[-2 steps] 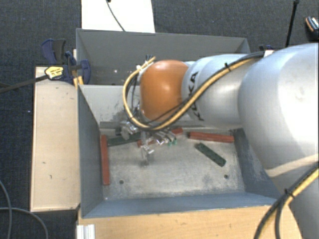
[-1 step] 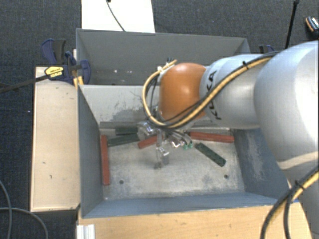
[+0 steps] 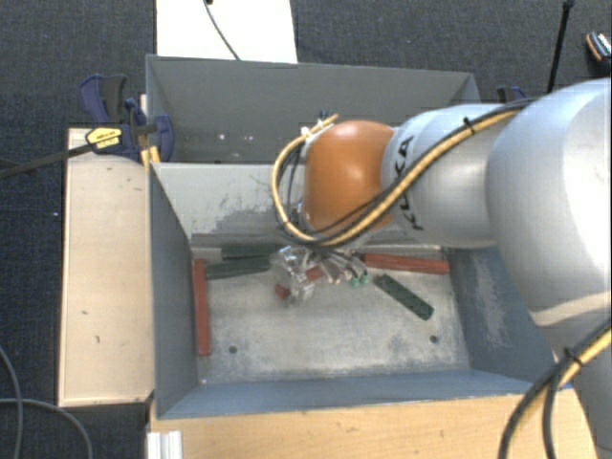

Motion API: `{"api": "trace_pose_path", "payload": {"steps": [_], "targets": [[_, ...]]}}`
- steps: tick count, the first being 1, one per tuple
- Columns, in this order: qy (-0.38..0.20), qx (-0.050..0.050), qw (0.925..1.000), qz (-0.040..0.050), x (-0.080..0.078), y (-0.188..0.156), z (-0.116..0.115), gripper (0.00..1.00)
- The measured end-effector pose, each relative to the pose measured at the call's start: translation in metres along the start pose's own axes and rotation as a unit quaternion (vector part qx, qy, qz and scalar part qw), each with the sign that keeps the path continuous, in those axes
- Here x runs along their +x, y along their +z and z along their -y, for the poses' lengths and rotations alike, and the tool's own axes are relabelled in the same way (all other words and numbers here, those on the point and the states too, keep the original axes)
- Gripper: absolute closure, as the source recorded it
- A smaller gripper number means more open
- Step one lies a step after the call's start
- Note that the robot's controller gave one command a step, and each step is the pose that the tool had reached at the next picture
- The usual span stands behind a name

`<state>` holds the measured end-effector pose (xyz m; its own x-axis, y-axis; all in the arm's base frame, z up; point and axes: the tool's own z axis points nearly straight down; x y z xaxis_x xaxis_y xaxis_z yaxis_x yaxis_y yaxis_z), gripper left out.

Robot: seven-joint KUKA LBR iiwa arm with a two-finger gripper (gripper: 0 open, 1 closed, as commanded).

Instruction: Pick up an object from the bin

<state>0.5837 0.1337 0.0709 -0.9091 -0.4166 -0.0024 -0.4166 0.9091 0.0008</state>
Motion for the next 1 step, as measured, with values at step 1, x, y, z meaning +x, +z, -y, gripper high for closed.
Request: {"api": "trace_pose_path", "payload": {"steps": [1], "targets": [[-0.135, 0.002, 0.9909, 0.0043, -0.0087, -0.1819, -0.0048, 1.0]]}}
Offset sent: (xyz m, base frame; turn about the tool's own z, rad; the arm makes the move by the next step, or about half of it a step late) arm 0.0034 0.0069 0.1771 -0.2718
